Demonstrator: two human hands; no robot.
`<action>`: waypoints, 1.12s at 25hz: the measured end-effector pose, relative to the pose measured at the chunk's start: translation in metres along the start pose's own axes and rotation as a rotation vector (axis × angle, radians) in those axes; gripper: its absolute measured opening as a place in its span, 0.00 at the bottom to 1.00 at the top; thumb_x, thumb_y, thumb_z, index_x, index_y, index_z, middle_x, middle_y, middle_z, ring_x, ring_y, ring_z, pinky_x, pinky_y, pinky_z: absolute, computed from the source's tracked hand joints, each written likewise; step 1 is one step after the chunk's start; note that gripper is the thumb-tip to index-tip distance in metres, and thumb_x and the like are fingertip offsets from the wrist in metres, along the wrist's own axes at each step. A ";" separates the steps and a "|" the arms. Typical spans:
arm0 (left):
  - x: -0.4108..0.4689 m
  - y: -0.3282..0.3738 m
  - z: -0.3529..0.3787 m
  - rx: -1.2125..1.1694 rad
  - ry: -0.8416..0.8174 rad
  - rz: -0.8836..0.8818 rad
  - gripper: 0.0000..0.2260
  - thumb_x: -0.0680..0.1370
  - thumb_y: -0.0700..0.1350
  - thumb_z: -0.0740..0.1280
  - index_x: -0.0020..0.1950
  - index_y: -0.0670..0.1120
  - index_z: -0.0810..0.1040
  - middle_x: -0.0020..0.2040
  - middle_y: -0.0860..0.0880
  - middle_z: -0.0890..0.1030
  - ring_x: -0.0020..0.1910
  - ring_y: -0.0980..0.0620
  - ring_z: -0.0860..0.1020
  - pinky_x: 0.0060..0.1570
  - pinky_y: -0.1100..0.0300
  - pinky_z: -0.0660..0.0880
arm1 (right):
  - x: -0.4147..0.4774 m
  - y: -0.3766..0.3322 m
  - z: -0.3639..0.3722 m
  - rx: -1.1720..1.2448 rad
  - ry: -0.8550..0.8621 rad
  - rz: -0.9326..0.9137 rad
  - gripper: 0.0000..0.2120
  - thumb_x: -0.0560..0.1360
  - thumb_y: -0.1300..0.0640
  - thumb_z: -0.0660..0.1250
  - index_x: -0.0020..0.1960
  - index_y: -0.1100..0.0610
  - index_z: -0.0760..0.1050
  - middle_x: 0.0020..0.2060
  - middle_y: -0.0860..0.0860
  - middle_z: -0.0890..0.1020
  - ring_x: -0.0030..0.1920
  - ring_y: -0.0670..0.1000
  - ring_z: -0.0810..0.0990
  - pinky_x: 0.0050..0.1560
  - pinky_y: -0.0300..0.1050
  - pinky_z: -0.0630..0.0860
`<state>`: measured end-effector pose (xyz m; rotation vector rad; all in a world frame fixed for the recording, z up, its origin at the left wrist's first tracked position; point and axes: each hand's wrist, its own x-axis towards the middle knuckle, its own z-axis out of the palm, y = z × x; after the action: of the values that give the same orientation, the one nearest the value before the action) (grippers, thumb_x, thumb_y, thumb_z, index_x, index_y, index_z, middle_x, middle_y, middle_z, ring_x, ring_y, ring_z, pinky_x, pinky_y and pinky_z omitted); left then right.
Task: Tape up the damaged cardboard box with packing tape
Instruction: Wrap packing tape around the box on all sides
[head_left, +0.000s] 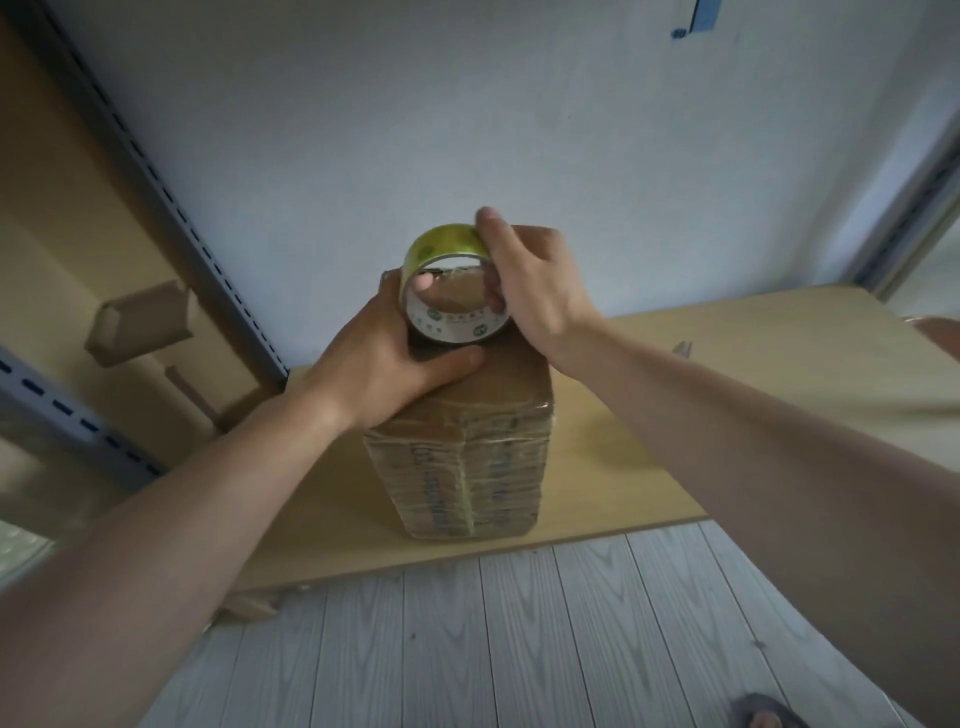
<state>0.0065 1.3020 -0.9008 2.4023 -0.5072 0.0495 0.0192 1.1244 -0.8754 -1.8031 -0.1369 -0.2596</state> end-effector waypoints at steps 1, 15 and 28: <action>-0.003 -0.006 -0.004 -0.006 -0.020 0.018 0.41 0.67 0.73 0.68 0.75 0.58 0.64 0.68 0.57 0.74 0.66 0.59 0.74 0.66 0.56 0.73 | 0.001 -0.007 0.001 -0.057 -0.065 -0.024 0.26 0.80 0.39 0.56 0.30 0.55 0.68 0.27 0.51 0.72 0.31 0.51 0.71 0.38 0.52 0.69; -0.010 -0.020 -0.009 0.236 -0.148 -0.031 0.47 0.75 0.76 0.53 0.84 0.48 0.48 0.84 0.54 0.46 0.81 0.58 0.46 0.78 0.61 0.44 | 0.002 0.010 -0.059 -0.786 -0.079 -0.017 0.21 0.74 0.50 0.64 0.26 0.57 0.68 0.22 0.50 0.66 0.25 0.53 0.63 0.28 0.41 0.61; -0.023 -0.029 -0.004 -0.689 0.128 -0.637 0.19 0.85 0.57 0.59 0.58 0.43 0.80 0.47 0.41 0.83 0.44 0.42 0.82 0.56 0.41 0.79 | -0.026 0.064 -0.060 -0.126 -0.075 0.134 0.32 0.81 0.41 0.58 0.38 0.70 0.68 0.31 0.56 0.70 0.31 0.49 0.66 0.36 0.45 0.63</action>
<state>-0.0037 1.3329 -0.9199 1.7617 0.2845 -0.2161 0.0022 1.0515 -0.9283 -1.9386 -0.0535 -0.1076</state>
